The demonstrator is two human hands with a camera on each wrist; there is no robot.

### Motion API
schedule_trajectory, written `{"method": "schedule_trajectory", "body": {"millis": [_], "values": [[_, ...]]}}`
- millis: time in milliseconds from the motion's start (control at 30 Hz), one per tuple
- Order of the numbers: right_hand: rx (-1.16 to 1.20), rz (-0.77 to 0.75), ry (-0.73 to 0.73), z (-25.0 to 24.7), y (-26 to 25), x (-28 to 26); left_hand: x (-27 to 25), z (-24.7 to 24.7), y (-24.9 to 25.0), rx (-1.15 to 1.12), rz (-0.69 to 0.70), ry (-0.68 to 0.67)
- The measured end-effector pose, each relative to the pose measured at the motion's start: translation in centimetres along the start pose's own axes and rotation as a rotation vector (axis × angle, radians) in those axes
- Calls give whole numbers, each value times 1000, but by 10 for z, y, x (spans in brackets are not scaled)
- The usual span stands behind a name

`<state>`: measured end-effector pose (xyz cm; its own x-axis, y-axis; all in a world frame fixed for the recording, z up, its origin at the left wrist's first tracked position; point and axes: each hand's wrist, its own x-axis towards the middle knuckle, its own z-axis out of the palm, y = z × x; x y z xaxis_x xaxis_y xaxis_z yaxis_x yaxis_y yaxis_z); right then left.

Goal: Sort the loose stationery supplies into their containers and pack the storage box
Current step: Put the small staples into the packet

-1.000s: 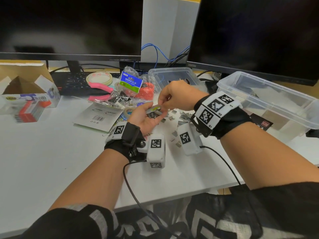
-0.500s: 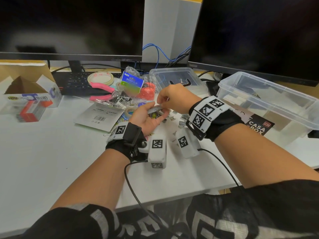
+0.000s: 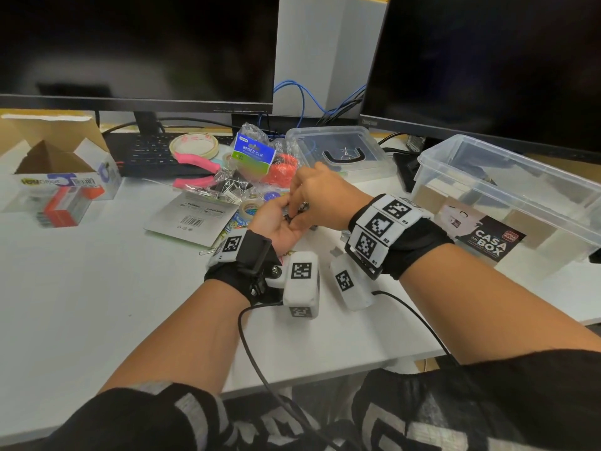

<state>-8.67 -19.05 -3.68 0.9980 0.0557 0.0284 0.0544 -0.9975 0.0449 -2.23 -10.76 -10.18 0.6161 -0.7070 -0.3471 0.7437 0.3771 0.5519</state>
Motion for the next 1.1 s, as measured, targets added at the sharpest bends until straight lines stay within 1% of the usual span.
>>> {"method": "schedule_trajectory", "body": {"millis": [133, 267, 400, 467, 567, 633, 667, 700, 733, 800, 833, 900, 1000, 1033, 1100], "values": [[10, -20, 18, 3, 1, 1, 5, -2, 1, -44, -9, 26], [13, -67, 56, 6, 2, -1, 2, 0, 0, -92, -19, 19], [81, -124, 157, 9, 4, -1, -2, 3, 0, -72, 13, -13], [165, -130, 195, 7, 3, 0, -2, 5, -1, -70, 45, -18], [317, -41, 269, 0, 1, -1, -1, 5, 0, -94, 83, 14], [380, 86, 351, -5, 1, -3, 1, 1, 4, -181, 62, 4], [394, 164, 364, -8, 3, -3, 1, -2, 7, -233, 44, 1], [387, 230, 344, -10, 5, -3, 2, -3, 9, -282, 32, 7], [350, 276, 285, -10, 7, -4, 2, -5, 11, -327, 22, 20], [280, 287, 136, -10, 10, -5, 0, -6, 15, -374, 16, 34], [288, 267, 94, -8, 10, -6, 0, -6, 16, -375, 20, 36], [386, 241, 72, -6, 10, -11, -1, -5, 16, -361, 22, 25], [499, 272, 63, -6, 16, -19, -2, -3, 14, -336, 52, 36], [488, 286, 18, -6, 20, -22, -1, -3, 14, -335, 64, 42], [407, 291, -163, -7, 26, -29, -1, -2, 13, -348, 69, 49]]}}
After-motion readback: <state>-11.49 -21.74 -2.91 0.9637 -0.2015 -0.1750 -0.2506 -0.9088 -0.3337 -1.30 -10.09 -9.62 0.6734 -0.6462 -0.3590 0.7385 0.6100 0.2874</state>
